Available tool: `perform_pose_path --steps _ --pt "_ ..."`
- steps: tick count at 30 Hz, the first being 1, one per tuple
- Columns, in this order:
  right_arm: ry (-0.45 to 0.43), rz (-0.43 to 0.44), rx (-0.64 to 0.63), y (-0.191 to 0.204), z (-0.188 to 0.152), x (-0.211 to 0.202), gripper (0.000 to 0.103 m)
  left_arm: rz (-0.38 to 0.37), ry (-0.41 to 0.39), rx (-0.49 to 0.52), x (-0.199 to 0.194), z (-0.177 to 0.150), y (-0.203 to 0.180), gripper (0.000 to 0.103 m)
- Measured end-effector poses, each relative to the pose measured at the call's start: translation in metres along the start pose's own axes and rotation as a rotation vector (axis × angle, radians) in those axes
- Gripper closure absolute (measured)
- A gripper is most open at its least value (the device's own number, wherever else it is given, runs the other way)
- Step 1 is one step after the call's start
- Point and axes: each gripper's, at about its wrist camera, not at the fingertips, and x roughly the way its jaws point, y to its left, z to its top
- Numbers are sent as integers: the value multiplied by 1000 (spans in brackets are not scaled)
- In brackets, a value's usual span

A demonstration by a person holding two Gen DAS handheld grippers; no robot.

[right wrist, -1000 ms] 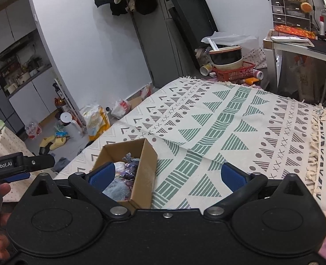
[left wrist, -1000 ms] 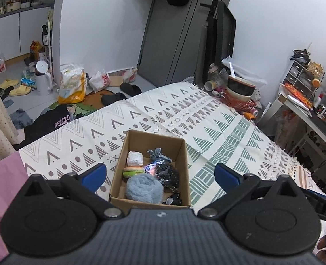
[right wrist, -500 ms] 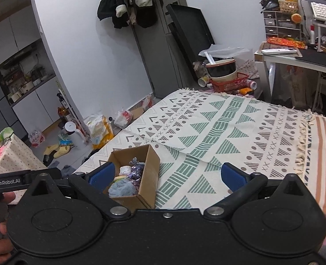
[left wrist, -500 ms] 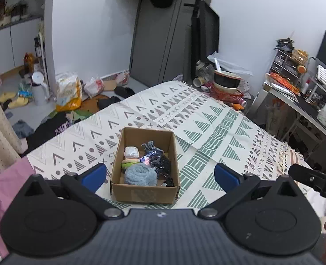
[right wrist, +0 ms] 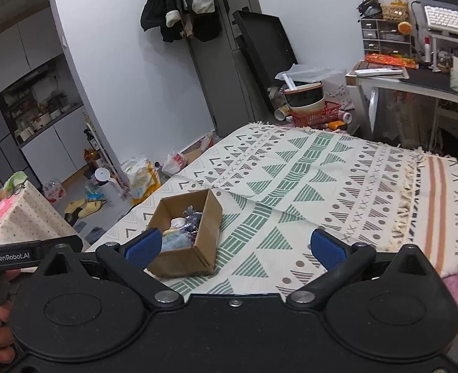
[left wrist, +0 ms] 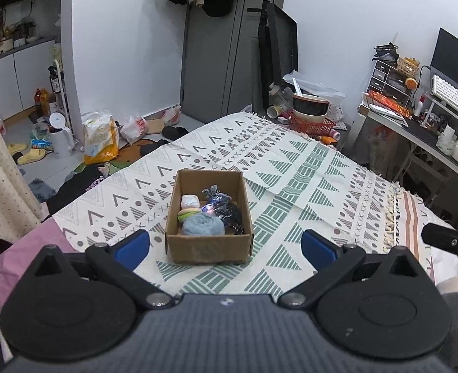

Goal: Organize soft objects

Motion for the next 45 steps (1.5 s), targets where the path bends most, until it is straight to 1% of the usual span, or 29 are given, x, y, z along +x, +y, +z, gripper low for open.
perform_pose_path --steps 7,10,12,15,21,33,37,45 --pt "5 -17 -34 3 -14 -23 0 6 -19 23 -22 -14 -8 0" --pt "16 -1 -33 5 -17 -33 0 11 -28 33 -31 -18 -11 0" --pt "10 0 -40 8 -19 -43 0 15 -34 37 -38 -20 -12 0" --pt "-2 -8 -49 11 -20 -55 0 37 -46 17 -49 -23 -13 0" --pt "-17 -11 -66 13 -19 -73 0 40 -69 20 -70 -26 -15 0" --pt "-26 -23 -71 13 -27 -88 0 22 -103 47 -95 -35 -23 0" --pt "-32 -24 -76 13 -26 -92 0 12 -94 32 -98 -36 -25 0" --pt "-38 -20 -72 13 -28 -97 0 15 -93 45 -103 -38 -27 0"
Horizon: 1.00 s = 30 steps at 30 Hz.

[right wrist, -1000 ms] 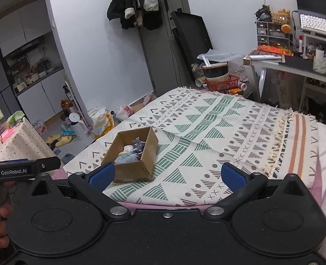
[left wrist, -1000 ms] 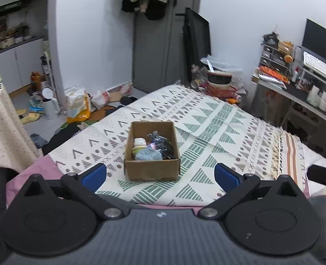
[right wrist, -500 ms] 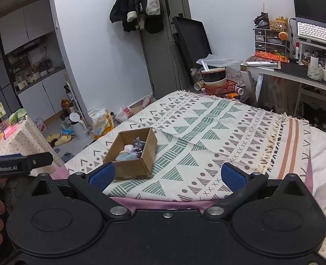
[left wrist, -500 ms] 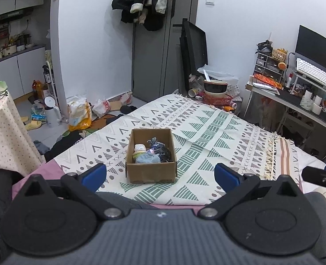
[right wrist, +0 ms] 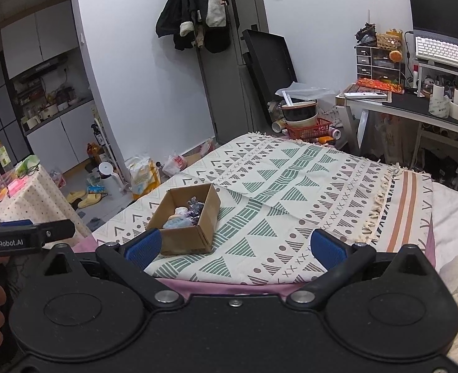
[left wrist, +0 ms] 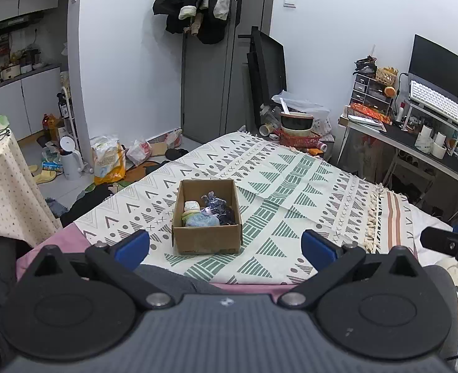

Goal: Organize soft objects

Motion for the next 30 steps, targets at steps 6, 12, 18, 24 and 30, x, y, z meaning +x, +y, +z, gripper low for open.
perform_pose_path --steps 6,12,18,24,30 --pt "-7 -13 -16 2 2 -1 0 1 7 6 1 -1 1 0" --pt "-8 -23 -21 1 3 -1 0 3 9 4 1 -2 0 0" --pt "6 -30 -9 -1 2 4 0 4 4 15 1 -2 -1 0" --pt "11 -32 -11 -1 2 4 0 3 13 19 1 -1 -2 0" --pt "18 -25 -16 -2 0 6 0 17 2 35 -1 -2 -4 0"
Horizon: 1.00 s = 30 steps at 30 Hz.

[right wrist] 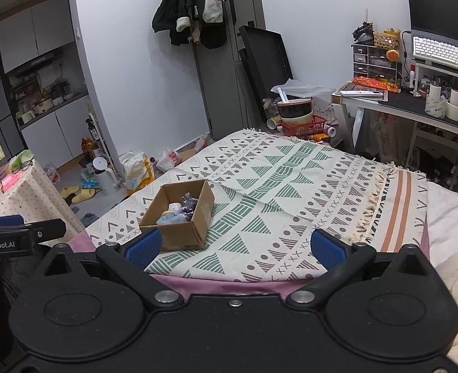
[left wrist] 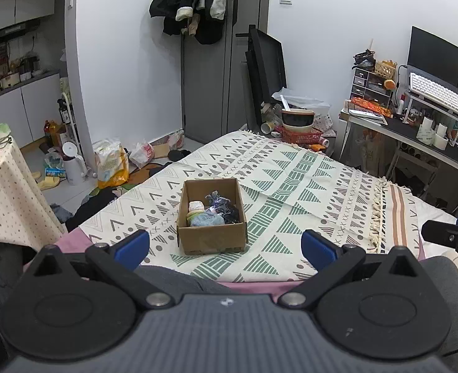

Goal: Organize soft objects

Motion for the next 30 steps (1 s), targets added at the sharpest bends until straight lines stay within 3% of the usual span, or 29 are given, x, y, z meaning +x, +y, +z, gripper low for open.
perform_pose_path --steps 30 --pt "9 3 -11 2 -4 1 0 -22 -6 1 -1 -4 -2 0"
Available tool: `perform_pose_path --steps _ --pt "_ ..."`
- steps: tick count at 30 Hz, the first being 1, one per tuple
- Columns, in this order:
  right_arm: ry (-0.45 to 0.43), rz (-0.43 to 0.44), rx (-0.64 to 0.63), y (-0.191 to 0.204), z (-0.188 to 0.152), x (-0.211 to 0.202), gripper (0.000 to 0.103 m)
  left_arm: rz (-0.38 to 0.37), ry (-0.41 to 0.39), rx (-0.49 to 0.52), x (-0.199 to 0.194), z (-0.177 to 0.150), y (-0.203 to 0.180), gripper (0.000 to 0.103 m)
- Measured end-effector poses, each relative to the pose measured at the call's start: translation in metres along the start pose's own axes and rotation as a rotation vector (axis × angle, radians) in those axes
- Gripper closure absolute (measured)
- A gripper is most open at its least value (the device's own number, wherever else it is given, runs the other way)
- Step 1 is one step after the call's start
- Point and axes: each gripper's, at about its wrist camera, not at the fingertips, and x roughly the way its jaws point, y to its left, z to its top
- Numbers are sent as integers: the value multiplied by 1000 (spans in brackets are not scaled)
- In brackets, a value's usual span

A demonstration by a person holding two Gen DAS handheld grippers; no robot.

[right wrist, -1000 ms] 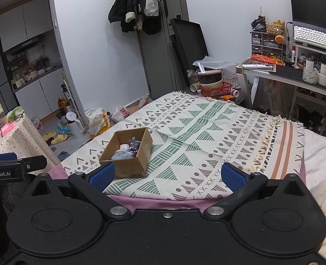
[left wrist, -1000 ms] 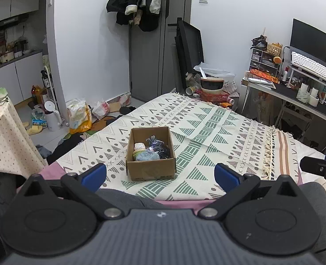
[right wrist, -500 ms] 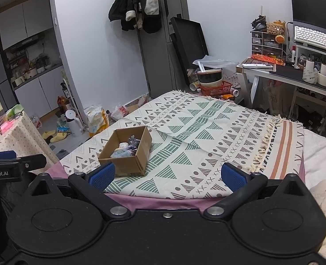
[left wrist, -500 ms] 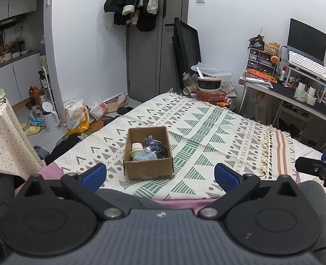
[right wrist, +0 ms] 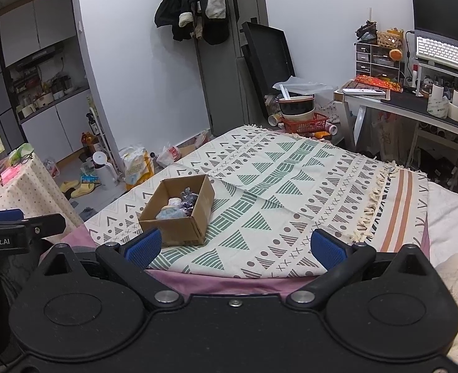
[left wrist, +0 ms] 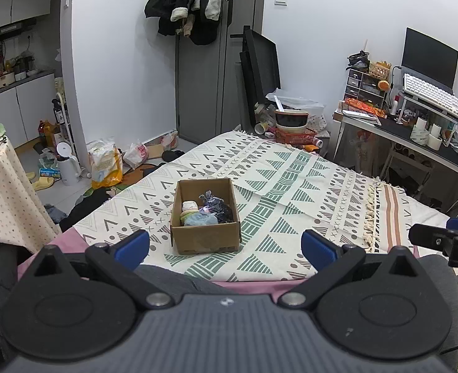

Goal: Organize soft objects

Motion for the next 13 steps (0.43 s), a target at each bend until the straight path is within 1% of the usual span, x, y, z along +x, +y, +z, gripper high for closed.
perform_pose_path --steps 13 --pt "6 -6 6 -4 -5 4 0 -9 -22 -11 -2 -3 5 0"
